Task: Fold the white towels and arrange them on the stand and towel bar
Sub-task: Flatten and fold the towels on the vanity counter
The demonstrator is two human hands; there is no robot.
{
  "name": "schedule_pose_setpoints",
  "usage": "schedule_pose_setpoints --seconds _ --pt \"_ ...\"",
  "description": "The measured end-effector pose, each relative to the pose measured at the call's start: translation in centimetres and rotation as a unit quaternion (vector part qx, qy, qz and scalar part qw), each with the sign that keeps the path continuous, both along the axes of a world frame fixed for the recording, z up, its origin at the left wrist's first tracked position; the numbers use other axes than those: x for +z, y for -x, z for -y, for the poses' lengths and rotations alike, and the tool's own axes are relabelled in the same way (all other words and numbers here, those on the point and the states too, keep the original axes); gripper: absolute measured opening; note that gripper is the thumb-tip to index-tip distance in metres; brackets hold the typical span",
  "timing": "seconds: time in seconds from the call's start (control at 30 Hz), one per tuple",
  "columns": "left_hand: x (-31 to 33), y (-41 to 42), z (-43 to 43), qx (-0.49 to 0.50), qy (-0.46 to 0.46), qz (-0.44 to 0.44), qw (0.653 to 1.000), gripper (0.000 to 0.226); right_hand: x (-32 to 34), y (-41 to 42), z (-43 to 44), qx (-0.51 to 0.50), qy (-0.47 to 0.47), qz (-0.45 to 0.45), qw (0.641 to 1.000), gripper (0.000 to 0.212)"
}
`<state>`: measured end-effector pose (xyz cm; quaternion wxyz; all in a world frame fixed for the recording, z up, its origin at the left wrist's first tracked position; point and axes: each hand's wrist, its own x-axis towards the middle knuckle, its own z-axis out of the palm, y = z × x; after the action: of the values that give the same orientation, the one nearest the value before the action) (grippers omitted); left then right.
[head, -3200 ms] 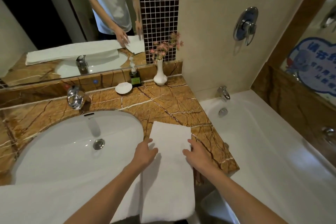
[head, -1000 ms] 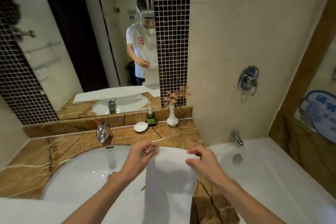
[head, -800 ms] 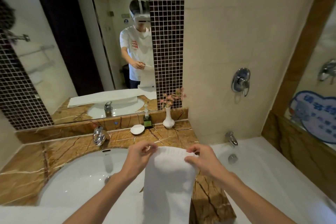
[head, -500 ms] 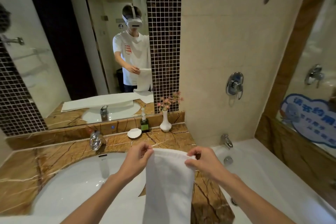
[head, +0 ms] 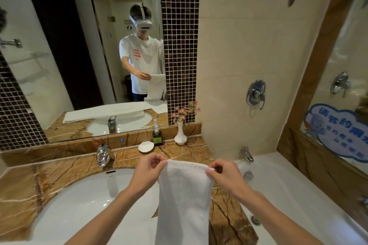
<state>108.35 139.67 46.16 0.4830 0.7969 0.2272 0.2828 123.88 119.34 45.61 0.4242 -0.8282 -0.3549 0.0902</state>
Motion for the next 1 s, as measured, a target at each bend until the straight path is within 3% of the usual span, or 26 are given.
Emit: schedule_pose_setpoints --seconds 0.47,0.63,0.83,1.0 --pt "-0.5 0.3 -1.3 0.051 -0.012 -0.003 0.999 0.013 -0.2 0.0 -2.1 -0.037 -0.036 -0.107 0.993 0.010" --pt "-0.1 0.5 -2.5 0.074 -0.007 0.006 0.997 0.020 1.2 0.0 -3.7 -0.016 -0.071 -0.089 0.993 0.012" --pt "0.9 1.1 -4.9 0.082 0.020 0.046 0.995 0.012 2.5 -0.1 -7.0 -0.016 -0.088 -0.044 0.995 0.016" --pt "2.0 1.8 -6.5 0.099 0.023 0.082 0.991 0.013 4.3 0.4 -10.4 -0.010 -0.186 -0.036 0.982 0.027"
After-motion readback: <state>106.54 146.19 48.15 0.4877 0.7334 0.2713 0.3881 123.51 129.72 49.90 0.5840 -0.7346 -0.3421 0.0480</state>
